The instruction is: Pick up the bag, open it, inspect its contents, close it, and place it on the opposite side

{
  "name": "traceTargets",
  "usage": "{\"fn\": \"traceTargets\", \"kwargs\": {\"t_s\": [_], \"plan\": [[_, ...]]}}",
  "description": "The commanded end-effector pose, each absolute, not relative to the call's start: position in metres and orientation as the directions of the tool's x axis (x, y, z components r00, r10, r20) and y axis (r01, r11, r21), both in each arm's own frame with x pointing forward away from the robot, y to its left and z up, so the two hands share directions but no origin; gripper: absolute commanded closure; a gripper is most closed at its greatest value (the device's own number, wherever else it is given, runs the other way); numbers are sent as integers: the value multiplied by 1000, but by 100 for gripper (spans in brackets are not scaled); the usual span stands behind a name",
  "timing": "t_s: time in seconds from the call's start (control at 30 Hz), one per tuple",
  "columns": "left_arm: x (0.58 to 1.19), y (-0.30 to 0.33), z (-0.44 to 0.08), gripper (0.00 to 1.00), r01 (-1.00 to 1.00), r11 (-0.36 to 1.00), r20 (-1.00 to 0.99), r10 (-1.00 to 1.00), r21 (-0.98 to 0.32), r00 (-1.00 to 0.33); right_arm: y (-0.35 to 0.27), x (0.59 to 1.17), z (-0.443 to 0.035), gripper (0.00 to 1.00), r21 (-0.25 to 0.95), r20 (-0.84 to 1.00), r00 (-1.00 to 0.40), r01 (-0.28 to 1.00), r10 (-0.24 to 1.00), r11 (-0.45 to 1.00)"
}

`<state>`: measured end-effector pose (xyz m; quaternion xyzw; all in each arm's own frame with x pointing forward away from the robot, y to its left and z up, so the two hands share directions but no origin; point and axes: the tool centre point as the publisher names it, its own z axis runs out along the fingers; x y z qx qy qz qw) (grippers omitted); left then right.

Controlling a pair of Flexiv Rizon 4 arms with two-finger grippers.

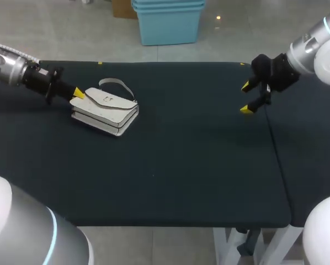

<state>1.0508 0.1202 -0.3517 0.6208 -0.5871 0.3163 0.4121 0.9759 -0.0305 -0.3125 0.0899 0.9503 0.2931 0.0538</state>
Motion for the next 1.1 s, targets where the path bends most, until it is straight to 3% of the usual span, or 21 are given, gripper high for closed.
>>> {"fn": "traceTargets", "kwargs": {"t_s": [0.03, 0.77, 0.93, 1.1], "plan": [[1035, 103, -338, 100, -977, -214, 864, -497, -29, 83, -30, 977, -313, 0, 567, -49, -978, 139, 201, 812], [1027, 89, -330, 100, -968, -249, 867, -489, -41, 90, -30, 977, -313, 0, 567, -49, -978, 139, 201, 812], [1009, 60, -332, 100, -896, -436, 893, -432, -85, 126, -30, 977, -313, 0, 567, -49, -978, 139, 201, 812], [1001, 39, -343, 100, -861, -496, 900, -419, -114, 122, -30, 977, -313, 0, 567, -49, -978, 139, 201, 812]]}}
